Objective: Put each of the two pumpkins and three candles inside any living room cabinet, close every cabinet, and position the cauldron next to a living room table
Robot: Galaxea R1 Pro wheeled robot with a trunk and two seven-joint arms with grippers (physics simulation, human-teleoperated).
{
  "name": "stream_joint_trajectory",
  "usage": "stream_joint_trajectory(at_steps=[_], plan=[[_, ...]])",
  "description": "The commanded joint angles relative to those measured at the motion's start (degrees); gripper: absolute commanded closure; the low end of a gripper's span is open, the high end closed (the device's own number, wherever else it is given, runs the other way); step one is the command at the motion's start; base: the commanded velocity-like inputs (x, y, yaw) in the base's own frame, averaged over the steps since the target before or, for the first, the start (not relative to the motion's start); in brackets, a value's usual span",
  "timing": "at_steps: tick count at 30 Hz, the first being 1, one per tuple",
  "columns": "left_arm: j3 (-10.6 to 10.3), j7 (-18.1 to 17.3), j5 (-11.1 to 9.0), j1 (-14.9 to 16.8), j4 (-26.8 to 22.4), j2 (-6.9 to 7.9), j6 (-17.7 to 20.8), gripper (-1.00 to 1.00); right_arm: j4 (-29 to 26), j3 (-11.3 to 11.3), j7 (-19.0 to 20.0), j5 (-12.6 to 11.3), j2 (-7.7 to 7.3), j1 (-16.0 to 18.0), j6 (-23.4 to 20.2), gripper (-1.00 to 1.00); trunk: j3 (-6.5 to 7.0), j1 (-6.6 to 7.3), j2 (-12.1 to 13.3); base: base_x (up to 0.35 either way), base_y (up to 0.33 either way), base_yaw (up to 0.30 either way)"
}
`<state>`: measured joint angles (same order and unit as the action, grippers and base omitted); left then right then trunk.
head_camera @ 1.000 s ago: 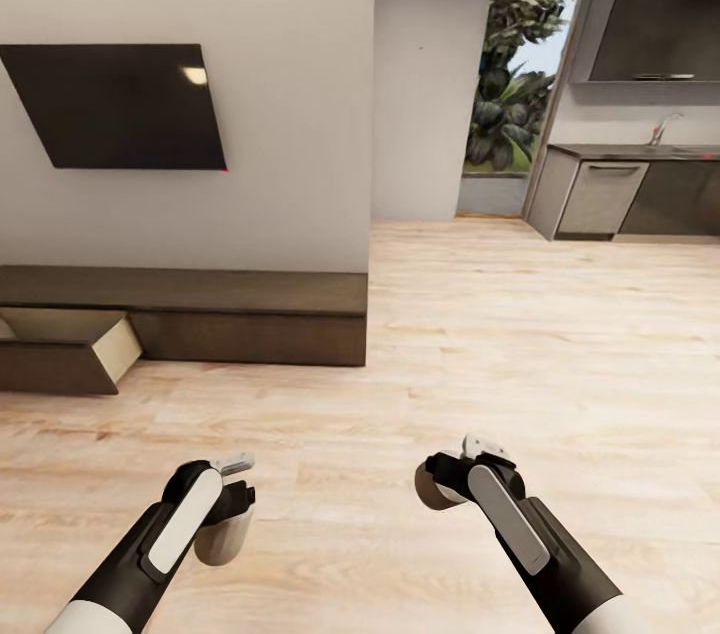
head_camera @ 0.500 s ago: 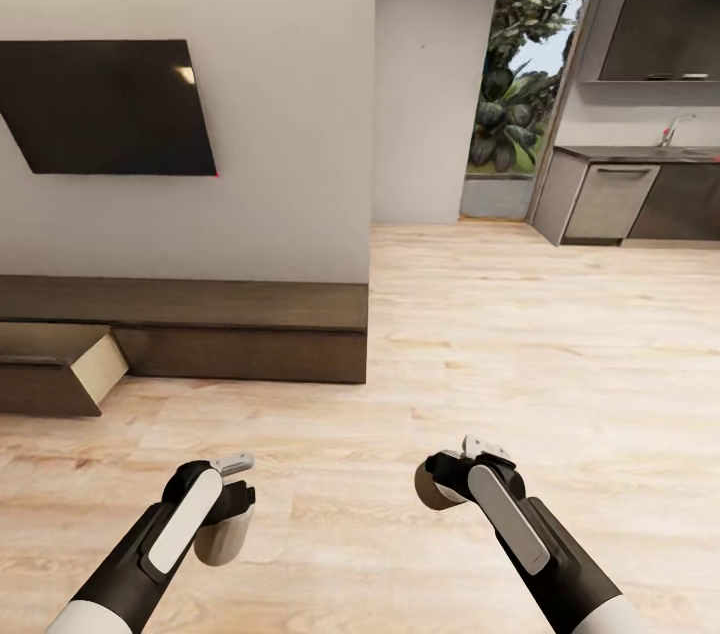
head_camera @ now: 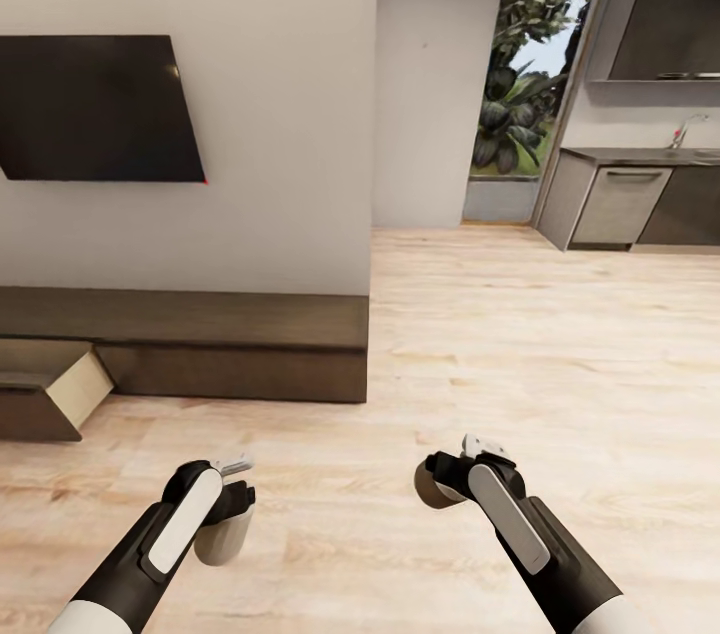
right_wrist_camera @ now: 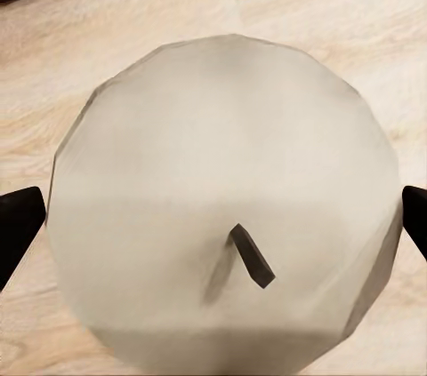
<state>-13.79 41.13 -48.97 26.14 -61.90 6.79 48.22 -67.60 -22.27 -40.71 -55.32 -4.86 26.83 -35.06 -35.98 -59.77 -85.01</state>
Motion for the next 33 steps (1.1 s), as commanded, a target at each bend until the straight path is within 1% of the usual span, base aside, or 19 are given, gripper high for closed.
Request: stream_joint_trajectory(at_steps=[1,5,8,33], plan=[[-0.2,0.6,-0.5,0.1,-0.1,0.06,0.0,1.0,0.1,-0.2,-0.5,-0.4,-0.06,0.1,0.0,1.0,-0.06,-0.03,0.0,0.328,0.0,0.0],[-0.2,0.6,-0.4,0.1,-0.1,0.06,0.0,1.0,0.3,-0.2,-0.6,-0.4,-0.06,0.1,0.0,1.0,-0.06,-0.03,0.0,0.257,0.0,0.03],[-0.2,0.6,-0.5,0.1,-0.1,0.06,0.0,1.0,0.3,-0.2,-0.6,-0.4,-0.06,0.1,0.0,1.0,-0.06,-0.03,0.0,0.092,0.0,0.169],[-0.4,0.6,-0.5,0.1,-0.1,0.06,0.0,1.0,0.3,-0.2,-0.6,-0.4,-0.06,0.1,0.0,1.0,0.39,-0.03,0.0,0.003,0.0,0.275]])
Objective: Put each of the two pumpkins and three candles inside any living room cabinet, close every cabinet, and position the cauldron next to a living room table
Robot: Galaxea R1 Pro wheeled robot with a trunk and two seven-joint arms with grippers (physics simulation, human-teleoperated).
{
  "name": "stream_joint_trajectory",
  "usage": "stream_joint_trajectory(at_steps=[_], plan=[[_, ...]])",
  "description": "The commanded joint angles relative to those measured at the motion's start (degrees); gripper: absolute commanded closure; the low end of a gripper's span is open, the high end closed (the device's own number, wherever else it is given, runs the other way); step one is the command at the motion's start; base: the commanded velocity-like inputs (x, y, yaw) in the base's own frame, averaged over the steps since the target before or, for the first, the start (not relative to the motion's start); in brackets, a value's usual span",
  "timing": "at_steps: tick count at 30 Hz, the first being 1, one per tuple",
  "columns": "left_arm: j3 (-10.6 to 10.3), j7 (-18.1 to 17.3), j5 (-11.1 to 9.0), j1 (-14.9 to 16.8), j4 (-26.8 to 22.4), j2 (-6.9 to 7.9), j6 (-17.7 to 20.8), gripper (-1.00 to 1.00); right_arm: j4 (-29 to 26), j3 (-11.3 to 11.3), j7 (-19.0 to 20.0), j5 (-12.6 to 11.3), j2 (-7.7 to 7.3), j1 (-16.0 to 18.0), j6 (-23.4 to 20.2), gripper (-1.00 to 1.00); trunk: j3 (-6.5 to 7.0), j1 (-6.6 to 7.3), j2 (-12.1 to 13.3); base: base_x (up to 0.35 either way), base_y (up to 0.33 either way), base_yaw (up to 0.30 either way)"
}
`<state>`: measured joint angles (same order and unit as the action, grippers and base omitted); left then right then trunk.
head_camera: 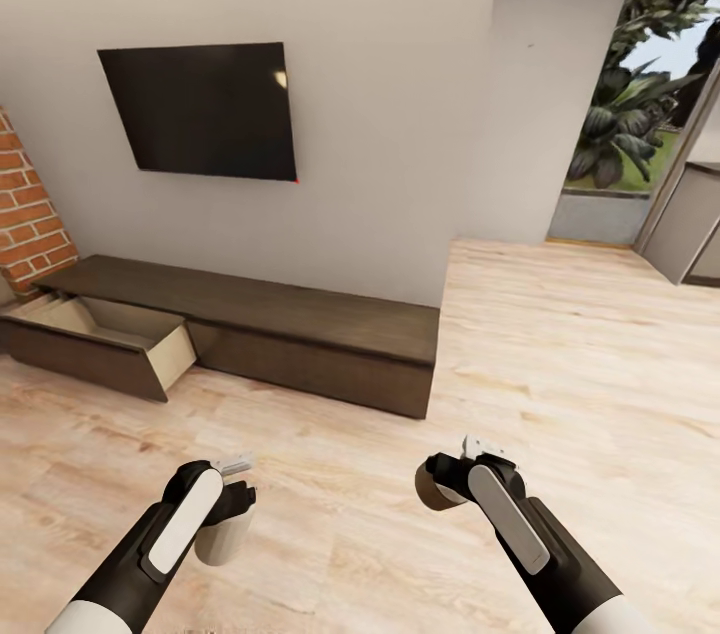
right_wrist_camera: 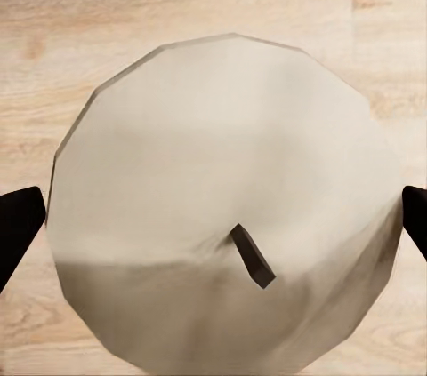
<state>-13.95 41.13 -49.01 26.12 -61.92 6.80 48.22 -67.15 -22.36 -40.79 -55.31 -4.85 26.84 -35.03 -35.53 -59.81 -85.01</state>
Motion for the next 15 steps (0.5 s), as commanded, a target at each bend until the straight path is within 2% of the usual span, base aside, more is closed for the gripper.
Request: stream_joint_trajectory(at_steps=[1,15], plan=[[-0.2,0.6,-0.5,0.1,0.0,0.05,0.0,1.0,-0.1,-0.1,-0.5,-0.4,-0.07,0.1,0.0,1.0,-0.04,0.0,0.0,0.0,0.0,0.279],[-0.2,0.6,-0.5,0.1,0.0,0.05,0.0,1.0,0.0,-0.1,-0.5,-0.4,-0.07,0.1,0.0,1.0,0.24,0.0,0.0,0.0,0.0,0.28]])
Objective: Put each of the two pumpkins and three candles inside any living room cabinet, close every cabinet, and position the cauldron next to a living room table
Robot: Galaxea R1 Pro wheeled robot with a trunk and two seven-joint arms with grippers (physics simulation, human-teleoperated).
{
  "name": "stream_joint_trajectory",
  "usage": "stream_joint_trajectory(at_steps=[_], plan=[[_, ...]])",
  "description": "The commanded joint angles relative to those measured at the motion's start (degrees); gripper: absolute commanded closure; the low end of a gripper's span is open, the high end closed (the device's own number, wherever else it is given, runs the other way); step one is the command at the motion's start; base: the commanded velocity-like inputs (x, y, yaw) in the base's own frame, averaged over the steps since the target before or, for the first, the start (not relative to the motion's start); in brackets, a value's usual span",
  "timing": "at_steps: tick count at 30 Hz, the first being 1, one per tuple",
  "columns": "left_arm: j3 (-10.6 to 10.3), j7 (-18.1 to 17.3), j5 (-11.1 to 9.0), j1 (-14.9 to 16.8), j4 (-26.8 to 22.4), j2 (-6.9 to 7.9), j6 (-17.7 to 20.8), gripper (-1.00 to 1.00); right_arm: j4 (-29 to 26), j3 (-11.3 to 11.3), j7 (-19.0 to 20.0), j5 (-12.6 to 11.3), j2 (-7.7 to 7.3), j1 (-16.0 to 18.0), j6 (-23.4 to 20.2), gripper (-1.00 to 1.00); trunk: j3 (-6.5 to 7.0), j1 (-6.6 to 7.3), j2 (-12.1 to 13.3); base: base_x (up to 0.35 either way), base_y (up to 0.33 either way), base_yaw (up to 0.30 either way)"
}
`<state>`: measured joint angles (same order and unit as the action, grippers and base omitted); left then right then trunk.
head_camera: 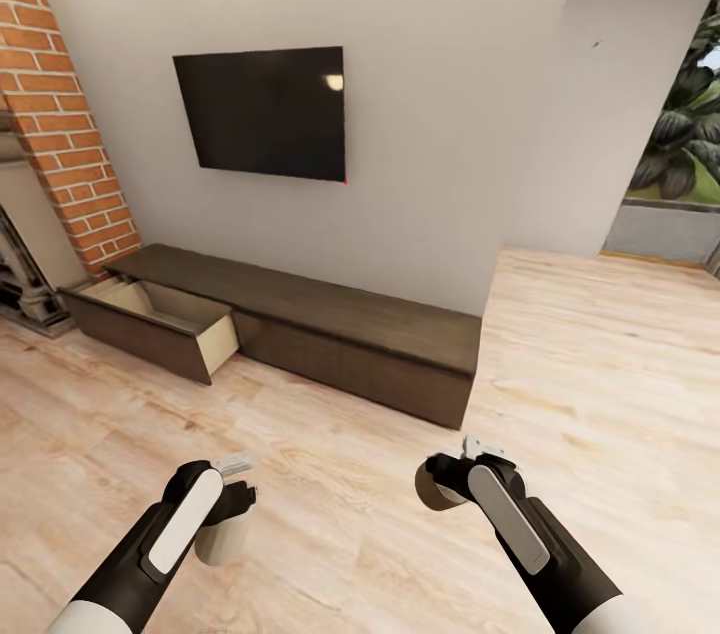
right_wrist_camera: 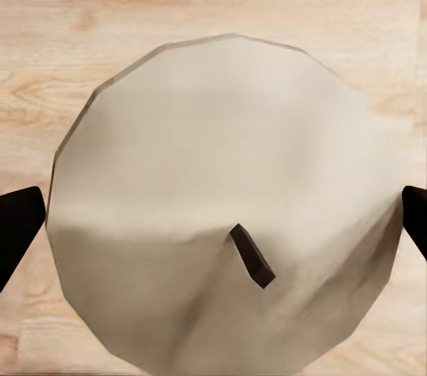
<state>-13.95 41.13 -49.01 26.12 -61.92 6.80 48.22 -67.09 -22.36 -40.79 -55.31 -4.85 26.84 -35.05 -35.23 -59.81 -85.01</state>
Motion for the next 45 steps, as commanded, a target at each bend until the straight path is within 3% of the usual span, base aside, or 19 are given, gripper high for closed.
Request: stream_joint_trajectory(at_steps=[1,45], plan=[[-0.2,0.6,-0.5,0.1,0.0,0.05,0.0,1.0,-0.1,-0.1,-0.5,-0.4,-0.07,0.0,0.0,1.0,-0.04,0.0,0.0,0.0,0.0,0.281],[-0.2,0.6,-0.5,0.1,-0.1,0.05,0.0,1.0,-0.1,-0.1,-0.5,-0.4,-0.07,0.1,0.0,1.0,0.82,0.0,0.0,0.0,0.0,0.281]])
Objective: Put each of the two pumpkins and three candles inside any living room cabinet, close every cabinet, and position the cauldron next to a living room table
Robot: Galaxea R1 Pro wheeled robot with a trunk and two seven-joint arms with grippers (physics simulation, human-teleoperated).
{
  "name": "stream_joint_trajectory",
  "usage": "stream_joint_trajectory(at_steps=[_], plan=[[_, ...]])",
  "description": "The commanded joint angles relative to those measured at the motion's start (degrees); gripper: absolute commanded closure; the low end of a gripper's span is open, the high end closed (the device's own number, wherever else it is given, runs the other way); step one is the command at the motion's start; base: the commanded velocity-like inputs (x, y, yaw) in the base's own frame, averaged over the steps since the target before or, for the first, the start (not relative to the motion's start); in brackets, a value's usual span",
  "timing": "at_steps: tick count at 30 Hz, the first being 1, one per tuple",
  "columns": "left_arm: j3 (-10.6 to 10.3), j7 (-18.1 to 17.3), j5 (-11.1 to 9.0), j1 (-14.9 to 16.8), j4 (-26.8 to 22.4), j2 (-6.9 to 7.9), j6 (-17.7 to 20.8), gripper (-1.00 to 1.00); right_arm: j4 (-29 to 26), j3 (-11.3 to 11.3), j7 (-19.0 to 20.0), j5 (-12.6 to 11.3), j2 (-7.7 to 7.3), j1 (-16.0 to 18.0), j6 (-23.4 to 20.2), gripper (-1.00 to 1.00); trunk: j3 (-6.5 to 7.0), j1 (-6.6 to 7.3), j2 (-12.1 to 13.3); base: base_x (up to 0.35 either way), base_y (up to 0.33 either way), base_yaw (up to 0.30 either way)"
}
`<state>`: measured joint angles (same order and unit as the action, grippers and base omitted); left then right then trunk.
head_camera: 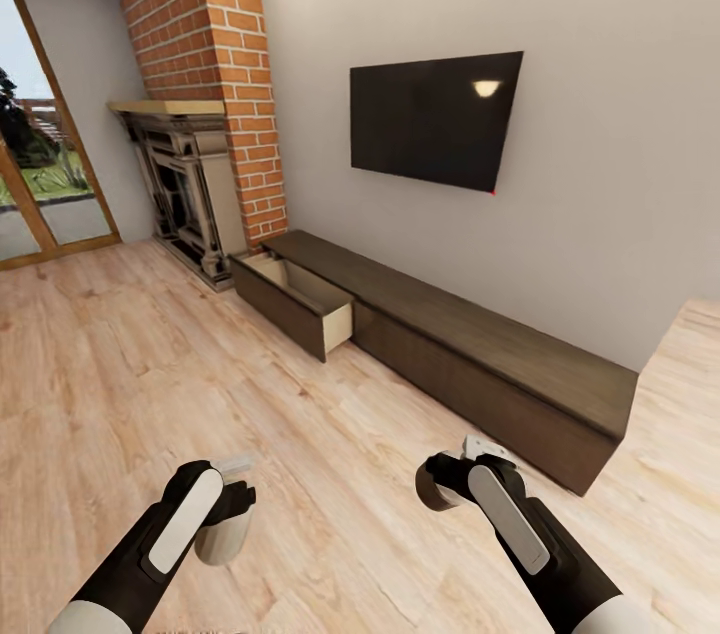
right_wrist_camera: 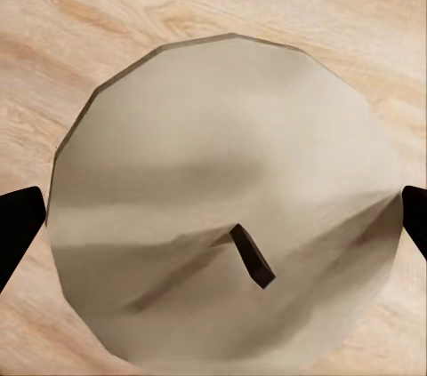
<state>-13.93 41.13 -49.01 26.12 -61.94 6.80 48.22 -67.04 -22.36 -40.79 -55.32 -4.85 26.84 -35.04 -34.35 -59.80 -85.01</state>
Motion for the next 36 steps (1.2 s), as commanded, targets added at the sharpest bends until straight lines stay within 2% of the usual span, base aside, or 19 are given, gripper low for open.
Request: stream_joint_trajectory(at_steps=[1,36], plan=[[-0.2,0.6,-0.5,0.1,0.0,0.05,0.0,1.0,-0.1,-0.1,-0.5,-0.4,-0.07,0.1,0.0,1.0,-0.04,0.0,0.0,0.0,0.0,0.281],[-0.2,0.6,-0.5,0.1,0.0,0.05,0.0,1.0,-0.1,-0.1,-0.5,-0.4,-0.07,0.0,0.0,1.0,0.38,0.0,0.0,0.0,0.0,0.281]])
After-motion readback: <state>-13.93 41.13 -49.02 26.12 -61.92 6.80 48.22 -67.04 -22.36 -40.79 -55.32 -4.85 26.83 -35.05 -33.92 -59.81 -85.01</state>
